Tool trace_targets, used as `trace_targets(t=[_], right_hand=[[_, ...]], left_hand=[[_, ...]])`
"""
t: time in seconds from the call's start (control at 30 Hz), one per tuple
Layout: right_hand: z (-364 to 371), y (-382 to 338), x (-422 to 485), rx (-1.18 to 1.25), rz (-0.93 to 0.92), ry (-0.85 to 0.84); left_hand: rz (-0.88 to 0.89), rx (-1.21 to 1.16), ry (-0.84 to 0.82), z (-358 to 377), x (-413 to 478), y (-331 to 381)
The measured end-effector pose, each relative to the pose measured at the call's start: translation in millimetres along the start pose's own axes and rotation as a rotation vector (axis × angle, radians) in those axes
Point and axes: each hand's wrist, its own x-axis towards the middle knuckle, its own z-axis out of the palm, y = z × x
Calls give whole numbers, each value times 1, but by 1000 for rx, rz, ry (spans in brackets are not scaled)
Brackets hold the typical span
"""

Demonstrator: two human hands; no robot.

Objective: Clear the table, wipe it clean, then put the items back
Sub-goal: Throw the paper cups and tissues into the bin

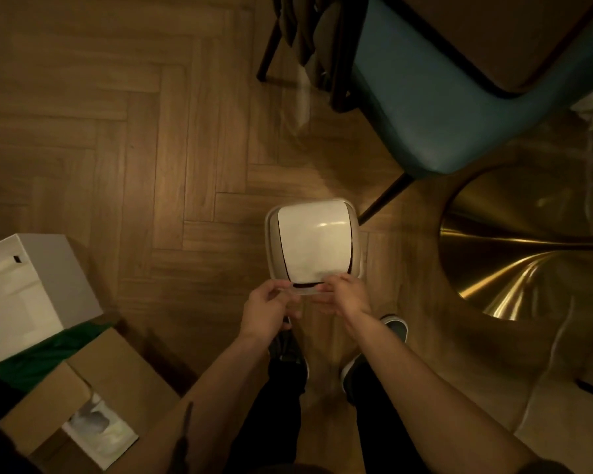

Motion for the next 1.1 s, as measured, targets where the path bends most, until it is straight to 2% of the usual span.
trace_targets(t=[0.17,0.37,0.53,0.67,0.8,1.1], right_hand=[[-19,-29,-61,-209,-285,-18],[-70,-82,-174,-353,-506,41],[-129,-124,-271,-417,-702,93],[-189,-140,-333,-378,-891,200],[-259,-141,-374,-291,-905,294],[-423,-99,-417,-117,-894,540]], left_hand=[[229,1,19,1,-51,46],[444,45,19,18,-145,119],[640,71,-32,55,-242,177],[788,149,-124,105,-305,217],[895,228,-195,171,-359,242],[956,509,-367,305,-429,237]])
